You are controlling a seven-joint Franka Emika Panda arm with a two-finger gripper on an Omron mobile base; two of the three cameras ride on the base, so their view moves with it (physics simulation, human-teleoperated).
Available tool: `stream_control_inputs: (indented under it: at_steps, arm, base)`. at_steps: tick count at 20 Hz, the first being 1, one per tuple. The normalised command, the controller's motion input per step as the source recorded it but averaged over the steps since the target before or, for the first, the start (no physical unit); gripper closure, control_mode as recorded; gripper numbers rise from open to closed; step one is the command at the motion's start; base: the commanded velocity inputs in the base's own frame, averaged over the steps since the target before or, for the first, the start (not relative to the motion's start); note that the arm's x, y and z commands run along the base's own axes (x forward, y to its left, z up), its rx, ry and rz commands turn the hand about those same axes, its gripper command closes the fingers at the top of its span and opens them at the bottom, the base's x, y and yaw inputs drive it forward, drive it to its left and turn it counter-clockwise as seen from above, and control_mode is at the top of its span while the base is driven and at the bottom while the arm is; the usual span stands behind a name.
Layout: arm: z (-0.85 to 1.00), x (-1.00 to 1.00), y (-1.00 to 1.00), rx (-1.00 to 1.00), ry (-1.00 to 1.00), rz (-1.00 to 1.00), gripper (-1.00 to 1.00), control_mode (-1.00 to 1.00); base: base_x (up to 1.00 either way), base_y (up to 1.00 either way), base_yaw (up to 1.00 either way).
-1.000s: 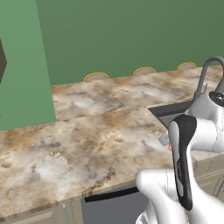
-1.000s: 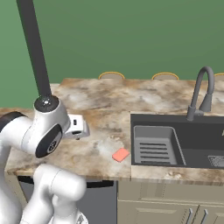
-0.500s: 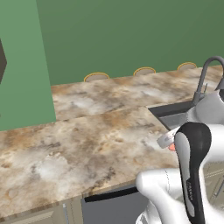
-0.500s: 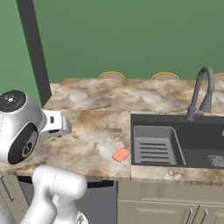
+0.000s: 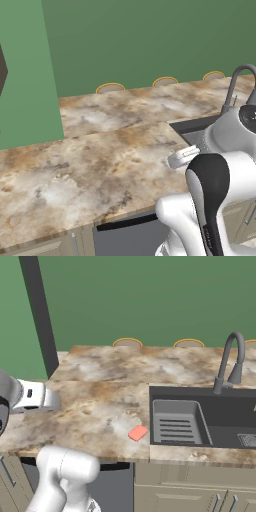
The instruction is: Open the cabinet. Pick the bar soap and place it next to the sink. Then close the cabinet.
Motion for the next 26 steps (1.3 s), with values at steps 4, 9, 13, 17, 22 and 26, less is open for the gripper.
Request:
stream_control_inputs:
  at_steps: [4,9,13,17,22,26]
  arm:
    - [0.07,-0.14,0.11,0.02,0.00,-0.16,-1.00,-1.00]
    - [0.19,-0.08,0.00,0.09,0.00,-0.03,-1.00,-1.00]
    - [0.11,0.00,-0.02,0.09,0.00,0.00,-1.00,-1.00]
    - [0.00,0.00,0.00,0.00,0.00,0.00,-1.00,-1.00]
    - [0.00,0.00,0.00,0.00,0.00,0.00,-1.00,-1.00]
    - [0.00,0.00,0.00,0.00,0.00,0.00,-1.00,-1.00]
  base:
    - [0.00,0.00,0.00]
    - [0.00,0.00,0.00]
    - [0.00,0.00,0.00]
    - [0.00,0.00,0.00]
    - [0.00,0.00,0.00]
    - [0.00,0.00,0.00]
